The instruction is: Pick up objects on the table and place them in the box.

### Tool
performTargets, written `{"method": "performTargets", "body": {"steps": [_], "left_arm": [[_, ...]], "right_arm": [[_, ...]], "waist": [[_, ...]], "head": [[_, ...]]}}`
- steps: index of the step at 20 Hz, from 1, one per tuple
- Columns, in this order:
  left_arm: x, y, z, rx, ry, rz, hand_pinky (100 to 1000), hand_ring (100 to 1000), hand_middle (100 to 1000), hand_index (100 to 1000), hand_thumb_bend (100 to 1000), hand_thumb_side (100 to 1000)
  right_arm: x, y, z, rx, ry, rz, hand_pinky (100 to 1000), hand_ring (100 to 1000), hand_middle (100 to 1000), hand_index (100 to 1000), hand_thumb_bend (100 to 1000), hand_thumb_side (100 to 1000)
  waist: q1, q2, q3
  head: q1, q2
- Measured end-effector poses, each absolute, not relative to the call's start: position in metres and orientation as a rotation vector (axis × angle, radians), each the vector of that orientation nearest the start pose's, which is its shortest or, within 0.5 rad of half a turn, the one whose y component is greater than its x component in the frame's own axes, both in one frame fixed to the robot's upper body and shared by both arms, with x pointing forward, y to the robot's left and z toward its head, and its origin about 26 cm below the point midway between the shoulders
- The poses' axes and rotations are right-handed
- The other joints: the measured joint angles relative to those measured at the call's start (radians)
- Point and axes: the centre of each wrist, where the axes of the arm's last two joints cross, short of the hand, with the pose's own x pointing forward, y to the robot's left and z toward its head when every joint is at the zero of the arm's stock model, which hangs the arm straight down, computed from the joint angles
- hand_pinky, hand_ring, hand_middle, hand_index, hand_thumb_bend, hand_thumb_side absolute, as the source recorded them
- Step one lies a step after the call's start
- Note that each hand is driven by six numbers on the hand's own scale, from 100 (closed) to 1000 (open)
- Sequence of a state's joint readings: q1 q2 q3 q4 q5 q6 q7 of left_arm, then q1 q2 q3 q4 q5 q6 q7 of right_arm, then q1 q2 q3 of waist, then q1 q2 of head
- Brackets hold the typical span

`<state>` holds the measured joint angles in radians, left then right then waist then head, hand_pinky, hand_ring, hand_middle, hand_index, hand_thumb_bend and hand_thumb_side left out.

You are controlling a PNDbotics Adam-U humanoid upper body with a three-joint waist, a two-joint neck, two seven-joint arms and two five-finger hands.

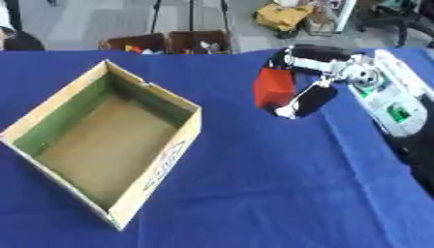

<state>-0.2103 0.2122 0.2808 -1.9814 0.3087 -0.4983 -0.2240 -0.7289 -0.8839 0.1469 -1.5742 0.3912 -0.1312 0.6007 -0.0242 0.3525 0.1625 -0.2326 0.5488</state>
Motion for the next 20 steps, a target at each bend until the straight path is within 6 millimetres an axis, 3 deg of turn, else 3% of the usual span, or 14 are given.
{"method": "performTargets", "body": {"steps": [7,20], "left_arm": [[0.285,0.325,0.177,0.012,3.549,0.218,540,714,815,893,100,931],[0.286,0.324,0.179,0.038,3.55,0.233,541,714,815,893,100,930]], "right_arm": [[0.36,-0.312,0.349,-0.853,-1.72,1.639,533,511,452,562,100,309],[0.366,-0.257,0.378,-0.784,-1.916,1.662,532,505,441,554,100,314]], "waist": [[-0.013,-0.001,0.025],[-0.051,-0.003,0.1]], "head": [[-0.009,0.0],[-0.047,0.003]]}}
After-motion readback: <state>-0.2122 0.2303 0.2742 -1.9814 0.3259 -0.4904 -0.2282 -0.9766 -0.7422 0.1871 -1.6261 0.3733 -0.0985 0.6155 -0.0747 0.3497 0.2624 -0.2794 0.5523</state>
